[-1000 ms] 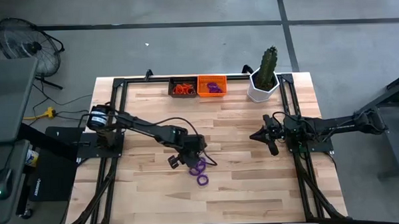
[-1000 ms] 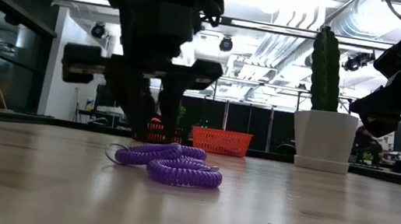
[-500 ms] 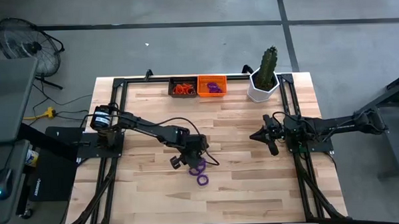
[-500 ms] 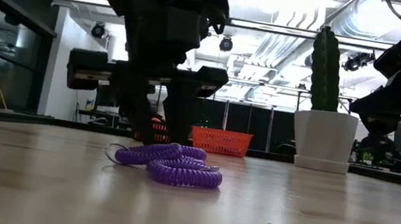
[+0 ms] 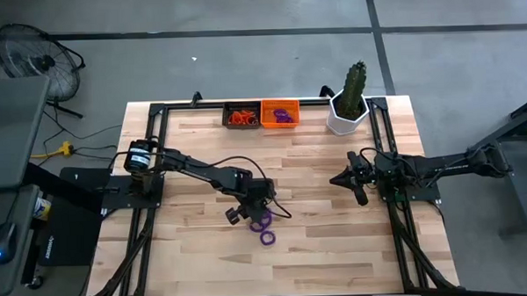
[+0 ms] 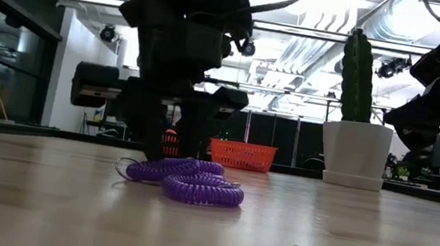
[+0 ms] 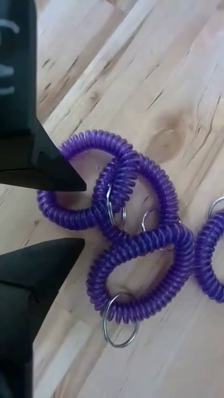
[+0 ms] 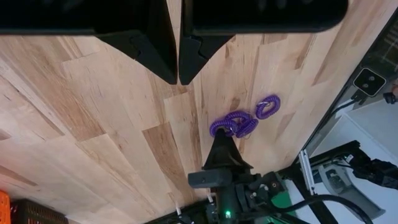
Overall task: Sort spring keychains into baskets
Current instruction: Put the violet spring keychain into the orange basket
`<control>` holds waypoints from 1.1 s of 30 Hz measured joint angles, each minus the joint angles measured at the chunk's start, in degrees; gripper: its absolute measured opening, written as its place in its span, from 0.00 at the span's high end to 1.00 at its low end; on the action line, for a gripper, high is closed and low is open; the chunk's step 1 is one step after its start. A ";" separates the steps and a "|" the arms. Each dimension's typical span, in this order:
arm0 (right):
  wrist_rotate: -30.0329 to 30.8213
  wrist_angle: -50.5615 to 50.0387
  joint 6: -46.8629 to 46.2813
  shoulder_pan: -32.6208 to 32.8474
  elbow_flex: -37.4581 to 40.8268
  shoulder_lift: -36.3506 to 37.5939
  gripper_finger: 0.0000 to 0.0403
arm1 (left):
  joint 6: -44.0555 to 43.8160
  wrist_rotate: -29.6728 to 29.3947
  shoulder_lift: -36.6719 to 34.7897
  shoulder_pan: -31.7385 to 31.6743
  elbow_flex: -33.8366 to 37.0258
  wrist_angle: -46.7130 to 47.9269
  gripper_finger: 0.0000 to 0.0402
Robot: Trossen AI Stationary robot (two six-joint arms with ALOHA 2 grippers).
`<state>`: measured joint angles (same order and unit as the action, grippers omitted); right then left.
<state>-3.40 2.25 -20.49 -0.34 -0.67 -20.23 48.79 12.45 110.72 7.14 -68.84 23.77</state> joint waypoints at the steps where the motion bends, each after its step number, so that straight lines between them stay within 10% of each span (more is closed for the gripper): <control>1: -0.01 0.06 0.00 0.00 0.00 -0.02 0.97 | -0.02 -0.04 0.00 0.00 0.00 0.03 0.68; 20: -0.02 0.12 0.00 0.00 0.00 0.00 0.97 | -6.85 -0.26 0.09 0.04 0.09 0.39 0.94; 33: 0.00 0.14 0.00 0.02 0.00 0.00 0.97 | -24.29 -11.28 -6.47 -0.02 0.17 -0.32 0.91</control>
<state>-3.40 2.39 -20.49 -0.32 -0.67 -20.23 24.50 1.17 104.25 7.11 -68.66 23.45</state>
